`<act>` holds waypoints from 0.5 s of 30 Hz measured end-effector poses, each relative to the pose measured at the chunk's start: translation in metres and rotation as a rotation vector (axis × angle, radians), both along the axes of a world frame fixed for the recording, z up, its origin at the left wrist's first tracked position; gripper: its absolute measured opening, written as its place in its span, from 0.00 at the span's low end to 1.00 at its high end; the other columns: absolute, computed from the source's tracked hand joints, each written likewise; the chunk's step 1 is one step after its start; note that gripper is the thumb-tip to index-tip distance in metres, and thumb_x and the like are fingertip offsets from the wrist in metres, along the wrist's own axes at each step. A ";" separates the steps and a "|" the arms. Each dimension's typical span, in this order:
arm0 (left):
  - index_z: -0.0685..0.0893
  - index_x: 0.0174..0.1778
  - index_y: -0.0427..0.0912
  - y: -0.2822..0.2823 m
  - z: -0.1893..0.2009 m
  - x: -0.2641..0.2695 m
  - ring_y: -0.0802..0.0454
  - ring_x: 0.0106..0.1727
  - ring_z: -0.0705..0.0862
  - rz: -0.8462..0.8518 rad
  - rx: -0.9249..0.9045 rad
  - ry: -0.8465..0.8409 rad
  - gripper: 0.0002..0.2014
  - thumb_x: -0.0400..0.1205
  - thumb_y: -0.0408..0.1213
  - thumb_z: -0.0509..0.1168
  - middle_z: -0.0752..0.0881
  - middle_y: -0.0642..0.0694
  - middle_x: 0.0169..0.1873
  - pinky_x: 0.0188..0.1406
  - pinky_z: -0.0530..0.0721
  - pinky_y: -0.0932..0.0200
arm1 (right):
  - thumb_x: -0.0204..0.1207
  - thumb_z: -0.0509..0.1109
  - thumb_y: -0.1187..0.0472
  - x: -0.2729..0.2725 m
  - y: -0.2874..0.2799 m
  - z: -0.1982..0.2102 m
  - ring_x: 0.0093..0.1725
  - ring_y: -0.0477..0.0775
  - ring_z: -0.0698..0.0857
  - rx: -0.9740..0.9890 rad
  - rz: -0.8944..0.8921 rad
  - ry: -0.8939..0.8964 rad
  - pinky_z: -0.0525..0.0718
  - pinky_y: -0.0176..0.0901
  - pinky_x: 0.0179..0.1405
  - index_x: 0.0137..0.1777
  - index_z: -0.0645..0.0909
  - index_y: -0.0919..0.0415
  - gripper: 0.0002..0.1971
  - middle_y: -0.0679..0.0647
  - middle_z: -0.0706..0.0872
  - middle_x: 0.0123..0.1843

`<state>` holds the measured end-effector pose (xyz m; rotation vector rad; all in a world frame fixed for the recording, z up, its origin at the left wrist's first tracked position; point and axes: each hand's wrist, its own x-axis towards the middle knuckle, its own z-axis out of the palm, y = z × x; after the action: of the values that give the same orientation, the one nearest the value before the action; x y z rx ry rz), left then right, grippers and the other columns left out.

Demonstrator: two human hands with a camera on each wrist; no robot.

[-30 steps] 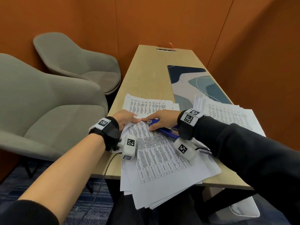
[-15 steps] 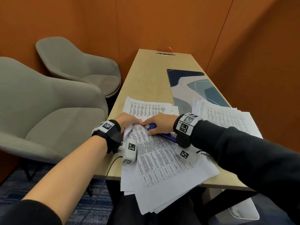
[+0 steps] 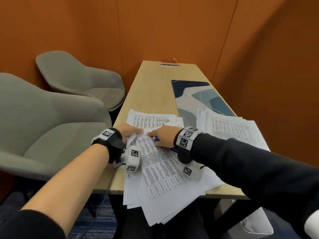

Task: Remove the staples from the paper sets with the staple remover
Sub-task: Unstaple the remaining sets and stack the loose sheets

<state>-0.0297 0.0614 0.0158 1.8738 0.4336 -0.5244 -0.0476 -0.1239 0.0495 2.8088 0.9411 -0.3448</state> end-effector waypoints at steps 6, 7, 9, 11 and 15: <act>0.82 0.63 0.36 0.029 0.017 -0.048 0.42 0.47 0.91 -0.171 -0.432 0.094 0.32 0.65 0.45 0.81 0.88 0.35 0.56 0.43 0.91 0.49 | 0.82 0.67 0.45 0.025 -0.039 -0.014 0.75 0.59 0.74 0.421 -0.234 0.321 0.71 0.45 0.72 0.81 0.67 0.45 0.28 0.53 0.70 0.81; 0.80 0.66 0.33 0.027 0.015 -0.057 0.41 0.52 0.90 -0.221 -0.391 0.090 0.33 0.66 0.36 0.81 0.87 0.34 0.59 0.47 0.91 0.48 | 0.82 0.67 0.45 0.026 -0.042 -0.015 0.74 0.57 0.75 0.467 -0.241 0.342 0.70 0.42 0.70 0.81 0.67 0.45 0.28 0.52 0.69 0.82; 0.77 0.66 0.27 0.019 0.007 -0.061 0.37 0.58 0.87 -0.184 -0.271 0.016 0.22 0.76 0.21 0.69 0.85 0.31 0.61 0.51 0.89 0.45 | 0.82 0.67 0.47 0.024 -0.043 -0.015 0.68 0.53 0.79 0.546 -0.253 0.364 0.70 0.40 0.64 0.81 0.67 0.46 0.28 0.52 0.68 0.82; 0.77 0.65 0.26 0.010 0.009 -0.060 0.35 0.57 0.87 -0.047 -0.115 -0.175 0.18 0.78 0.21 0.66 0.86 0.30 0.57 0.54 0.87 0.39 | 0.82 0.67 0.48 0.021 -0.046 -0.014 0.71 0.52 0.78 0.655 -0.265 0.349 0.68 0.38 0.66 0.81 0.68 0.46 0.28 0.52 0.69 0.82; 0.80 0.48 0.30 0.002 0.062 -0.050 0.45 0.43 0.82 0.116 0.060 -0.809 0.10 0.77 0.35 0.66 0.83 0.30 0.44 0.45 0.79 0.48 | 0.83 0.67 0.49 0.007 -0.078 0.029 0.79 0.51 0.69 0.934 -0.294 0.202 0.63 0.36 0.70 0.81 0.67 0.46 0.27 0.50 0.72 0.80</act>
<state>-0.0799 0.0639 0.0782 1.9247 0.0113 0.3394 -0.0404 -0.2014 0.0780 3.8510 0.8763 -0.2688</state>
